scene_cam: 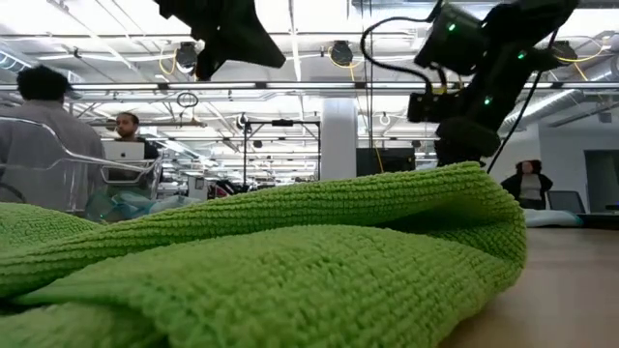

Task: Sort microfiber towel by color & place in baskets
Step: Put the folded blue microfiber towel into the right transparent bin

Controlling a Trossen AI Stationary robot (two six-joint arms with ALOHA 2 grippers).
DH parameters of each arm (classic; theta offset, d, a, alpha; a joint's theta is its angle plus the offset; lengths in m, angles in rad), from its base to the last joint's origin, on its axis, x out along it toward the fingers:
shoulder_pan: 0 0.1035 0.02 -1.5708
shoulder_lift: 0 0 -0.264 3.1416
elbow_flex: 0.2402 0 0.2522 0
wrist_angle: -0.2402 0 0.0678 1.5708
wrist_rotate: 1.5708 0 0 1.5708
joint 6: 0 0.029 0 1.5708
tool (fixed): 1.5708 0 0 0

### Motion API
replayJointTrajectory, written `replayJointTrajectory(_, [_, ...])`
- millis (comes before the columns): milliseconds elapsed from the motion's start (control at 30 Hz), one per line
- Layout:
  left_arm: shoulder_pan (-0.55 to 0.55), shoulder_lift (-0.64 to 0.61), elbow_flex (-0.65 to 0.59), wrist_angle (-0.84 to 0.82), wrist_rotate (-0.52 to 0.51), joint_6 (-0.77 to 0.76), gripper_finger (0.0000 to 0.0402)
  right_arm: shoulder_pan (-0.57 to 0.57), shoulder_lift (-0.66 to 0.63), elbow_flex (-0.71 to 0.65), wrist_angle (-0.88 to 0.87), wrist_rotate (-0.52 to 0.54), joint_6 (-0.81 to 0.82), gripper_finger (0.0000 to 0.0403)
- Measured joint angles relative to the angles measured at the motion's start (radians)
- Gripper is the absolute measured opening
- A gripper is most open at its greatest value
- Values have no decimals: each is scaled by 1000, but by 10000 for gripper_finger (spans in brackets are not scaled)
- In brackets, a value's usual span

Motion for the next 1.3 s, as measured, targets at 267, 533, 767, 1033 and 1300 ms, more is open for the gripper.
replayJointTrajectory(267, [1,-1,0,-36,0,-22,19,-120,131,4,53,-149,-85,228])
replayJointTrajectory(533, [0,-1,0,-75,0,-51,19,-161,163,5,60,-222,-100,207])
replayJointTrajectory(767, [24,-1,0,-74,-3,-22,19,-119,165,4,58,-208,-299,177])
replayJointTrajectory(1033, [52,-1,0,-73,-4,-9,19,-73,167,3,56,-227,-369,105])
replayJointTrajectory(1300, [60,-1,0,-72,1,-6,19,-59,167,3,52,-231,-345,15])
